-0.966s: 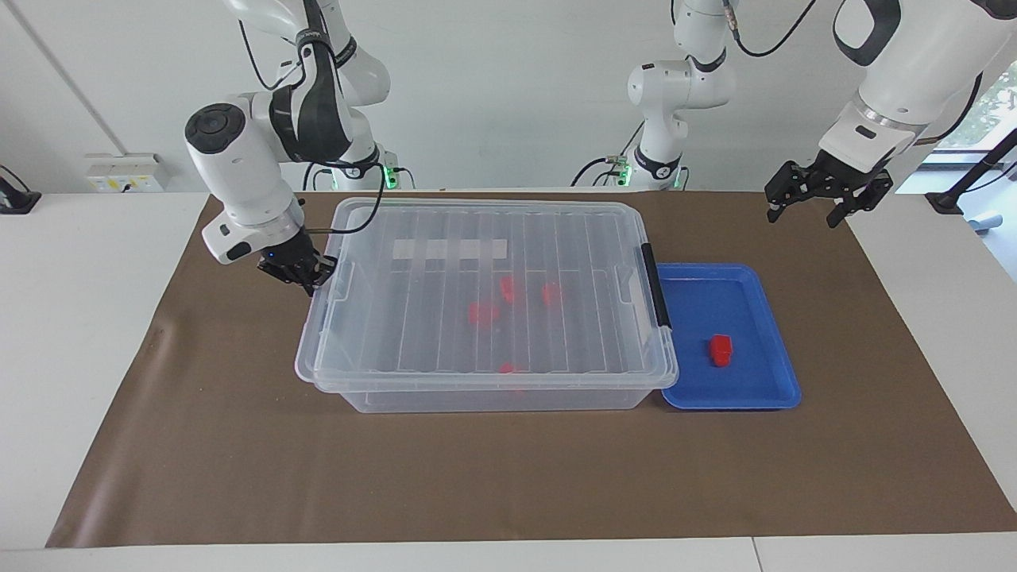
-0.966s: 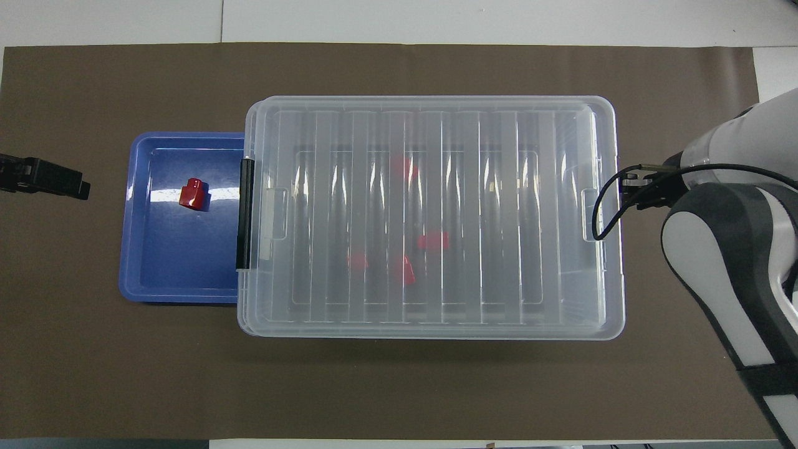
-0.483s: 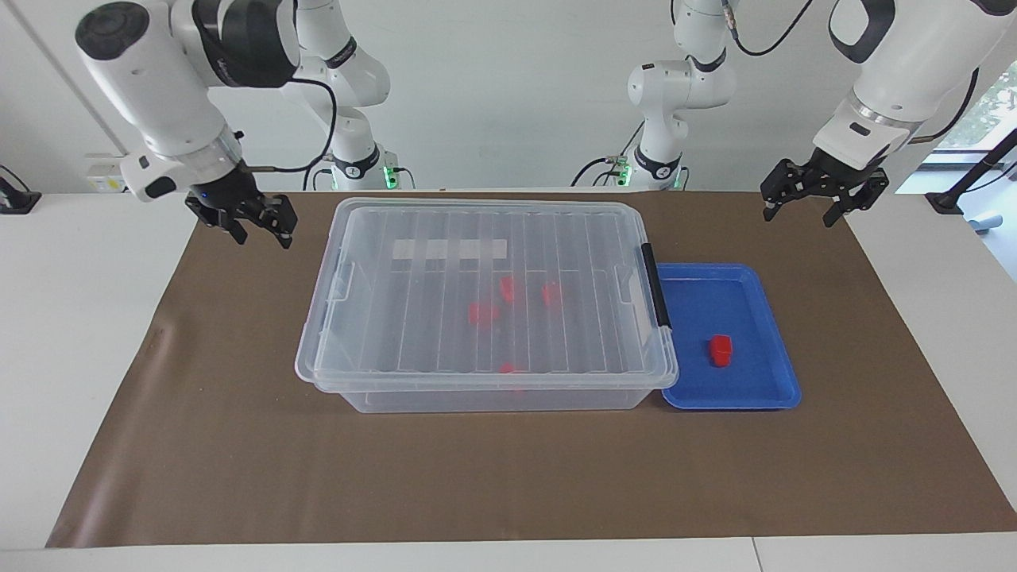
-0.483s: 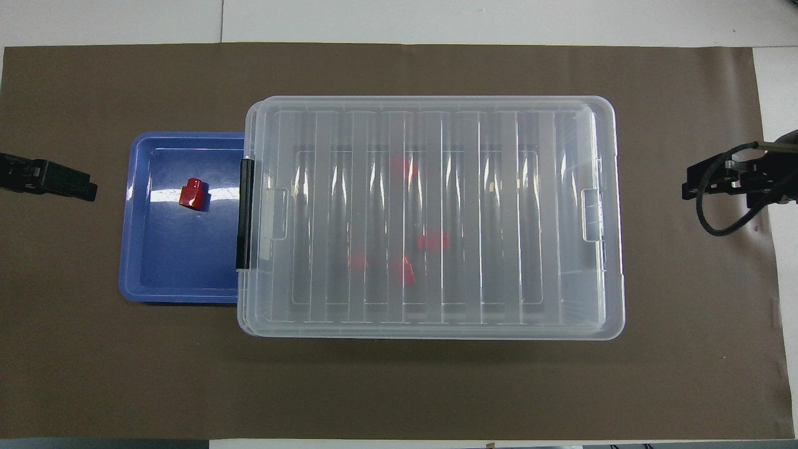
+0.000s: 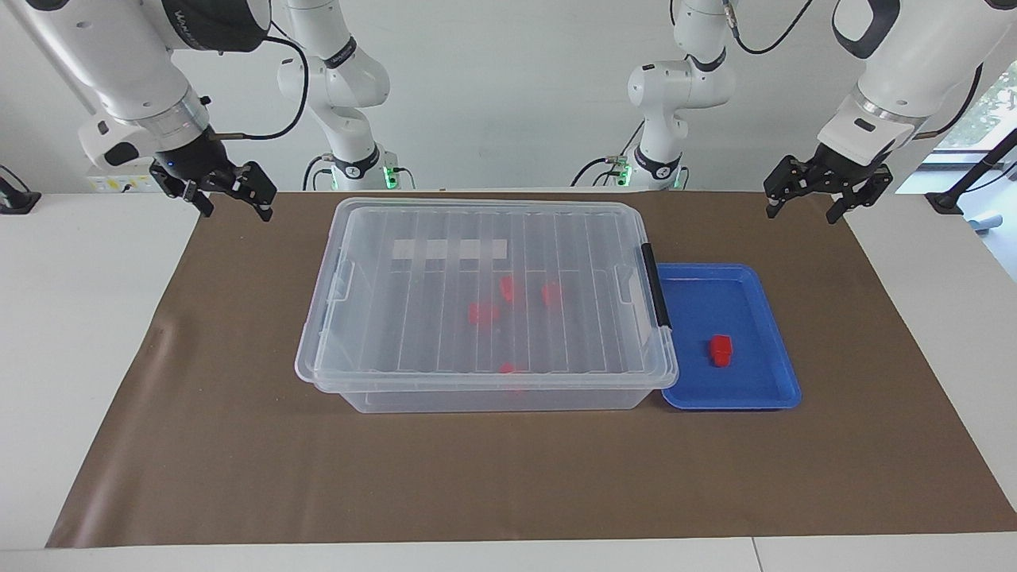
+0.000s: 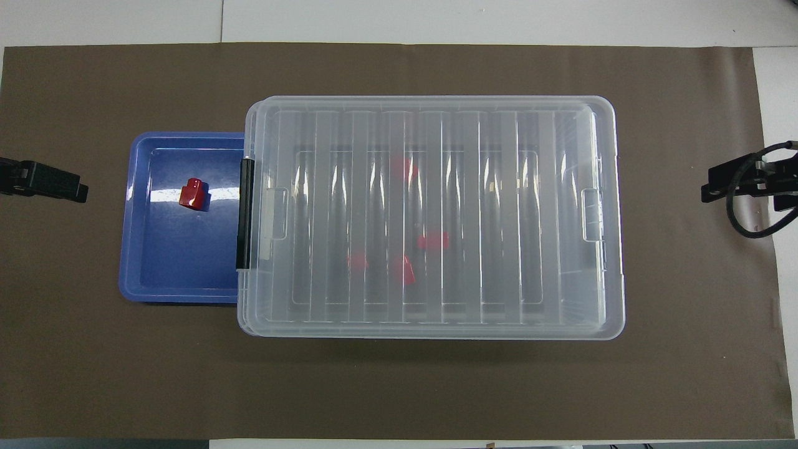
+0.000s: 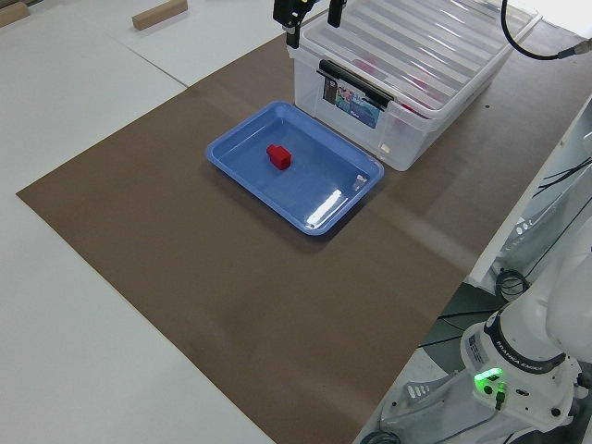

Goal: Place red block in blue tray from box

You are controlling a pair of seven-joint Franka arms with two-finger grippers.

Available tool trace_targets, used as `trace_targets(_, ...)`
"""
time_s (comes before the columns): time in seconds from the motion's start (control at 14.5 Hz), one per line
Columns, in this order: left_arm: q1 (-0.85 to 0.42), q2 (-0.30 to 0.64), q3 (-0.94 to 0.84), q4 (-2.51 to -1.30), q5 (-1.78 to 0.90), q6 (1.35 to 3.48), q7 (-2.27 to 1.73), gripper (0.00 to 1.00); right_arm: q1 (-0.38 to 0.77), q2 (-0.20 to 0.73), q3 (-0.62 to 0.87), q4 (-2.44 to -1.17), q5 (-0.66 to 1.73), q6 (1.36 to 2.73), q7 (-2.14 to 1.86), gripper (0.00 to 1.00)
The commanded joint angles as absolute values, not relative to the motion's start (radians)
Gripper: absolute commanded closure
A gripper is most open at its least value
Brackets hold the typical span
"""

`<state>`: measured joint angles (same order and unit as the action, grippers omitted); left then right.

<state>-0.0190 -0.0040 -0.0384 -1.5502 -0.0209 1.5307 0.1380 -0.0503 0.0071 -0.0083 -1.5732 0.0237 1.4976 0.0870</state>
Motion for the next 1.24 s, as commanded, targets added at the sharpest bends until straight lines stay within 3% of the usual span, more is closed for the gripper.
trace_targets(0.0, -0.002, -0.025, -0.057, -1.560, -0.011, 1.514, 0.144, 0.00, 0.009, 0.012, -0.081, -1.586, 0.011, 1.516, 0.067, 0.00)
trace_targets(1.17, -0.014, -0.054, -0.060, -1.595, -0.012, 1.508, 0.054, 0.00, 0.011, 0.005, -0.078, -1.583, 0.012, 1.552, 0.071, 0.00)
